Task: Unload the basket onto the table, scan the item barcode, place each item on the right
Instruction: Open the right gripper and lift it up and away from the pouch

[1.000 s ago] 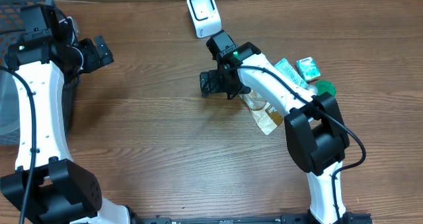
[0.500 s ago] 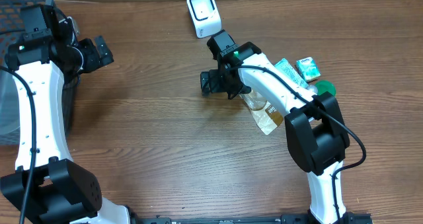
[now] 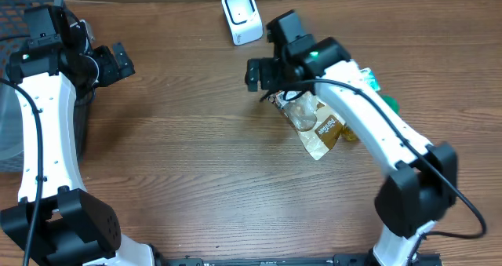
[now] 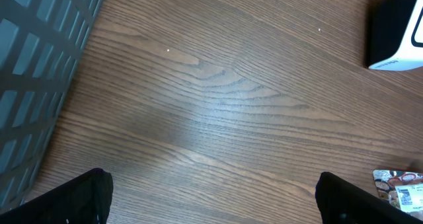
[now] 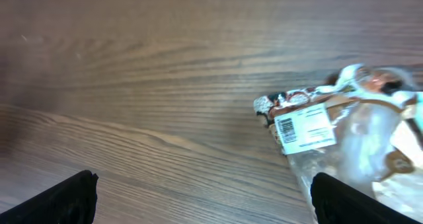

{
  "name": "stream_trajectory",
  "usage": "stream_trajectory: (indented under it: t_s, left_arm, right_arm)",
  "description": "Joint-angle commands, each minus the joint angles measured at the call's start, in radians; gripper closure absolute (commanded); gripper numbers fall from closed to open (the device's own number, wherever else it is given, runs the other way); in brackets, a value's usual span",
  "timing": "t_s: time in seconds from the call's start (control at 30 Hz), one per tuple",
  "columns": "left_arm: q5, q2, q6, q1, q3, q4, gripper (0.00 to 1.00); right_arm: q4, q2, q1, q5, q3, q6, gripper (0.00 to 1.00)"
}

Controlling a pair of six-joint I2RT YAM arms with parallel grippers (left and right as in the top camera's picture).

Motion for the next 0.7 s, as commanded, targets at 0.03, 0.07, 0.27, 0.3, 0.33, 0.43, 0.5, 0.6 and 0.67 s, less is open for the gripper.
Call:
stream_trajectory:
  t_s: [0.03, 0.07, 0.27, 0.3, 0.33, 0.43, 0.5, 0.6, 0.67]
  left_arm:
    - [-0.006, 0.002, -0.006, -0.008, 0.010, 0.001, 0.00]
    - [-0.006, 0.002, -0.006, -0.007, 0.010, 0.001, 0.00]
    - [-0.006, 0.002, -0.006, -0.007, 0.010, 0.002, 0.00]
    - [-0.006, 0.002, -0.006, -0.007, 0.010, 0.001, 0.00]
    - [-0.006, 0.002, -0.006, -0.007, 0.010, 0.001, 0.00]
    - [-0.006, 0.002, -0.006, -0.008, 0.010, 0.001, 0.00]
    - [-0.006, 0.002, -0.006, -0.007, 0.010, 0.001, 0.00]
    - [-0.006, 0.002, -0.006, -0.007, 0.010, 0.001, 0.00]
    - [-0.006, 0.002, -0.006, -0.007, 0.010, 0.001, 0.00]
  right_arm:
    - [0.005, -0.101, -0.043, -0.002, 0.015, 0.004, 0.00]
    - [0.005, -0.115, -0.048, -0.002, 0.015, 0.004, 0.00]
    - [0.005, -0.221, -0.060, -0.002, 0.015, 0.004, 0.00]
    - [0.005, -0.234, -0.060, -0.002, 0.015, 0.004, 0.00]
    - [0.005, -0.256, -0.060, -0.002, 0.015, 0.004, 0.00]
    - [0.005, -0.318, -0.060, -0.002, 0.015, 0.004, 0.00]
    - [0.005, -0.350, -0.060, -0.002, 0.015, 0.004, 0.00]
    - [0.005, -0.417, -0.060, -0.002, 0.015, 0.004, 0.00]
    - [0.005, -0.465, -0.060, -0.002, 0.015, 0.004, 0.00]
